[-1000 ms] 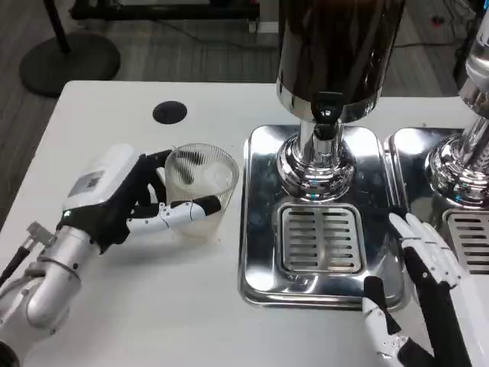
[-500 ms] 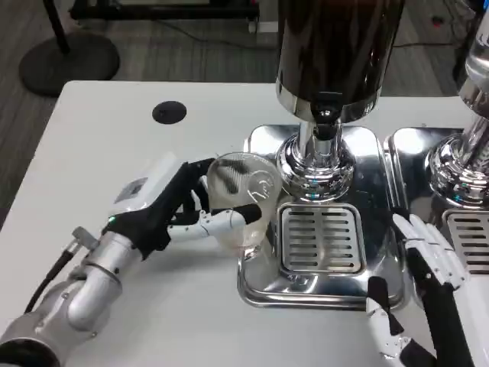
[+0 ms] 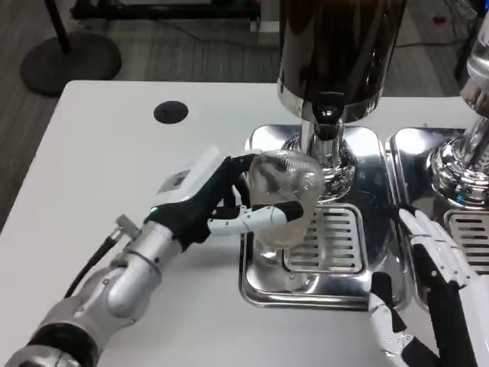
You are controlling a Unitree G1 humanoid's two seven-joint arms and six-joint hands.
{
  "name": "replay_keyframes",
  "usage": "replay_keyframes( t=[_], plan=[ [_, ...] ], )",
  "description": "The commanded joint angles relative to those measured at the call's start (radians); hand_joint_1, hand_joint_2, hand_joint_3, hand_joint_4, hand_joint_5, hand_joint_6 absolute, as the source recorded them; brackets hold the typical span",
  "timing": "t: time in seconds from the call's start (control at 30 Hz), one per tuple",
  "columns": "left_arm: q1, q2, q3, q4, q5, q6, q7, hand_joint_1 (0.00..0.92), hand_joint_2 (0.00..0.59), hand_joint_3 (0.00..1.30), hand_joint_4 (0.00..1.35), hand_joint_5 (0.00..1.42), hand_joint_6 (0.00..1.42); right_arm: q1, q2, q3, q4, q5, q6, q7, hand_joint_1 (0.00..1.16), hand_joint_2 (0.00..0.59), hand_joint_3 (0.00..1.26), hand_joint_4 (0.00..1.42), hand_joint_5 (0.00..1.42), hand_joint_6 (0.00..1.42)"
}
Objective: Grasp the cup under the faucet to collect the drink, then remove the cup.
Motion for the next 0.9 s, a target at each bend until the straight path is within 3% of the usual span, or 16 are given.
replay_keyframes(
  t=[0.03,0.27,0.37,0.53,0.67,0.9],
  plan=[
    [-0.052,-0.034,-0.014,0.018,-0.001,0.018,-0.015,0.186,0.218,0.39,0.50,0.79,1.01,0.013,0.014,0.001,-0.017,-0.007,0.010,-0.002,0.50,0.520,0.17,0.12,0.12,0.28],
    [-0.084,-0.072,-0.067,0.037,0.037,0.061,-0.022,0.186,0.218,0.39,0.50,0.77,0.97,0.010,0.025,-0.003,-0.012,-0.008,0.007,-0.004,0.50,0.520,0.18,0.12,0.12,0.28],
    [-0.086,-0.076,-0.088,0.038,0.052,0.072,-0.028,0.179,0.210,0.38,0.48,0.66,0.84,0.008,0.027,-0.005,-0.009,-0.004,0.005,-0.002,0.50,0.520,0.18,0.12,0.12,0.28],
    [-0.082,-0.072,-0.110,0.037,0.057,0.080,-0.046,0.152,0.197,0.35,0.44,0.60,0.81,0.004,0.029,-0.007,-0.005,0.002,0.004,-0.002,0.50,0.520,0.18,0.12,0.13,0.28],
    [-0.075,-0.057,-0.108,0.035,0.041,0.080,-0.071,0.093,0.164,0.30,0.35,0.50,0.60,0.002,0.029,-0.003,-0.003,-0.002,0.004,0.001,0.50,0.520,0.18,0.12,0.13,0.28],
    [-0.067,-0.022,-0.102,0.026,0.029,0.075,-0.108,0.001,0.094,0.19,0.18,0.28,0.37,-0.010,0.026,-0.002,-0.006,-0.006,0.012,0.018,0.50,0.520,0.18,0.13,0.13,0.28]
  ],
)
